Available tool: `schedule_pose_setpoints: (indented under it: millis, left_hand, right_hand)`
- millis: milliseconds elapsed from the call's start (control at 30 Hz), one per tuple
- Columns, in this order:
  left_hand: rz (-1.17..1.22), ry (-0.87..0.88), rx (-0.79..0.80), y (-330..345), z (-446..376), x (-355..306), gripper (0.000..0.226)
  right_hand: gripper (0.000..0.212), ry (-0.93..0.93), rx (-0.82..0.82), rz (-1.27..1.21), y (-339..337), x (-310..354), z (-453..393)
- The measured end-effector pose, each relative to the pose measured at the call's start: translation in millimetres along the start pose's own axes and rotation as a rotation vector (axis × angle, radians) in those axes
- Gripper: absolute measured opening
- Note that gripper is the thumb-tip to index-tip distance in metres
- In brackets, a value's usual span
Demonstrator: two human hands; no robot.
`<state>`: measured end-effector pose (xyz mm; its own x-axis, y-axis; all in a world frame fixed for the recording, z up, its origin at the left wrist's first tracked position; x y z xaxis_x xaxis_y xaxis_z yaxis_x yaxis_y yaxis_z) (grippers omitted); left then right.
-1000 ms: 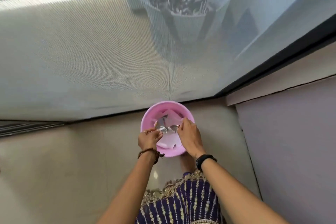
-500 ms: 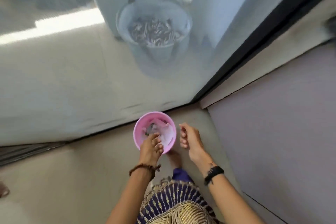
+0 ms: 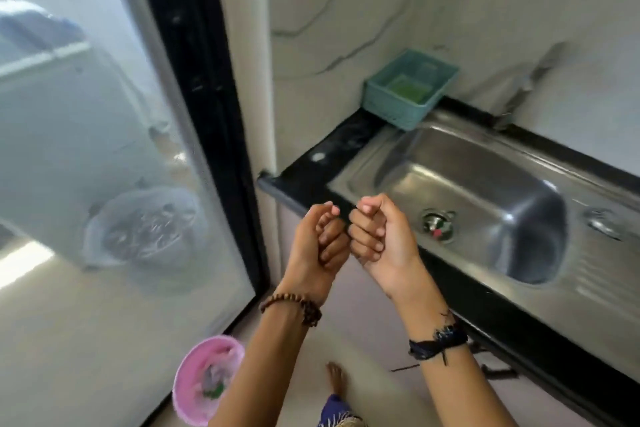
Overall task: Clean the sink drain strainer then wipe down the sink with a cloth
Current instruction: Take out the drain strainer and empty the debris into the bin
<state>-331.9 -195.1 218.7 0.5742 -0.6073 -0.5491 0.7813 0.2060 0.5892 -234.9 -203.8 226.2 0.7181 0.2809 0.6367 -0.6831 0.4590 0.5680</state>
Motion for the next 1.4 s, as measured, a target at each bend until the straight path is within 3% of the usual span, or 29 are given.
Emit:
schedule_pose_setpoints:
  millis: [200,333,467,567,800,967,1033,1200,1300,1400]
  left_hand:
    - [-0.247,-0.092,0.134,97,-35,47,0.035]
    - [-0.578,0.019,0.043,143,-94,77,0.031]
    - [-0.965,0.132,-0.02,171,-171,100,0.026]
    - [-1.263,0.278,-0.003,190,-237,123,0.019]
    - [-1.902,0.394,0.028,190,-346,200,0.024]
    - [-2.24,0.497,0.243,172,-376,242,0.027]
    - [-2.313,0.542,0.284,169,-384,249,0.027]
    - [-2.399,0.597,0.348,173,-391,250,0.026]
    - [-2.305,0.559,0.211,180,-386,242,0.024]
    - [-2.108,0.477,0.039,191,-371,220,0.021]
  right_hand:
    - [0.032,-0.198,-0.137,-0.057,-61,89,-1]
    - [0.033,-0.289,-0.37,0.02,-120,132,-35]
    - [0.027,-0.315,-0.733,0.314,-193,163,-95]
    - [0.022,-0.313,-0.879,0.617,-245,176,-148]
    - [0.012,-0.189,-0.851,1.132,-331,164,-244]
    - [0.032,-0.38,-0.532,1.755,-345,133,-284]
    - [0.034,-0.439,-0.476,1.923,-346,127,-294]
    - [0.026,-0.434,-0.454,2.027,-346,124,-302]
    - [0.027,-0.435,-0.547,1.959,-343,132,-292]
    - [0.022,-0.453,-0.716,1.71,-326,150,-270]
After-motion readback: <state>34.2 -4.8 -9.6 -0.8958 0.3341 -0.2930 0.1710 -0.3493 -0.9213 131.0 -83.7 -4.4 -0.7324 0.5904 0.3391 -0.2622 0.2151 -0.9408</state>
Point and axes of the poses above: each hand's wrist, its own z-axis away from the middle knuckle, its own y-axis out of the palm, x = y × z, the point moved 2 cm from there along -z, towards the middle knuckle, and after that the axes turned 15 degrees about -x, right-handed, at the moved point
